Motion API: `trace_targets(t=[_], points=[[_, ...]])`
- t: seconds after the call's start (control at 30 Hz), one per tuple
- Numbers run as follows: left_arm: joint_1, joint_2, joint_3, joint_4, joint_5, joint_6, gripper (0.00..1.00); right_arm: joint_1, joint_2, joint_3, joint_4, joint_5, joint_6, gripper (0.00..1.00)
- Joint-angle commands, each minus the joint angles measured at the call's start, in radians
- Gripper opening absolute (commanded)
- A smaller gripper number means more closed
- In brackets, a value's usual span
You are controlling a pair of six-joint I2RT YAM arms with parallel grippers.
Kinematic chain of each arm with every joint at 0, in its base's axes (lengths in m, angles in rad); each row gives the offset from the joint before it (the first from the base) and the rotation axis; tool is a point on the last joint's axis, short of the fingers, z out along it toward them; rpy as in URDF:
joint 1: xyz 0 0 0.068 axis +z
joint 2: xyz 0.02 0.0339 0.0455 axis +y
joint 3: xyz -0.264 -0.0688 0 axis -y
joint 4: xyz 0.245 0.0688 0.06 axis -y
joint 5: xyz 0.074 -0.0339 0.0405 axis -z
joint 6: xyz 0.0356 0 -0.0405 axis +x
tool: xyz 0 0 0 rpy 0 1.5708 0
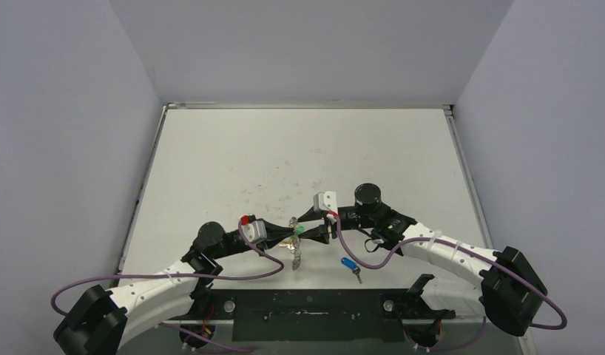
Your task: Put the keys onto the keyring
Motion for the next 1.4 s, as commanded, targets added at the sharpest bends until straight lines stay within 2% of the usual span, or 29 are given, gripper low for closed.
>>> trace_targets(t=[0.0,0.27,0.5,0.53,0.73,0.83,0.97,1.23,1.37], points=[[-0.004,-0.015,0.017,0.074,0.002,-0.007,0.00,0.015,0.028,0.019,0.088,-0.054,-0.015,0.41],[-0.004,-0.018,0.021,0.070,0.005,-0.005,0.00,0.020,0.060,0.021,0.079,-0.047,-0.034,0.32],[-0.005,-0.021,0.022,0.060,0.008,0.004,0.00,0.028,0.093,0.059,0.025,-0.061,-0.044,0.01],[-0.004,-0.021,0.022,0.058,0.008,0.006,0.00,0.029,0.095,0.067,0.005,-0.061,-0.049,0.00],[-0.004,-0.029,0.023,0.038,0.009,0.012,0.00,0.030,0.076,0.091,-0.073,-0.032,-0.060,0.00],[-0.003,-0.040,0.025,0.015,0.002,0.023,0.00,0.033,0.054,0.124,-0.179,0.000,-0.090,0.00],[-0.003,-0.059,0.028,-0.022,-0.011,0.037,0.17,0.044,0.051,0.199,-0.418,0.087,-0.136,0.00],[-0.005,-0.086,0.071,-0.167,-0.017,0.075,0.19,0.125,0.121,0.384,-0.772,0.319,-0.194,0.00],[-0.006,-0.075,0.073,-0.173,-0.009,0.080,0.27,0.149,0.165,0.451,-0.847,0.380,-0.169,0.00]])
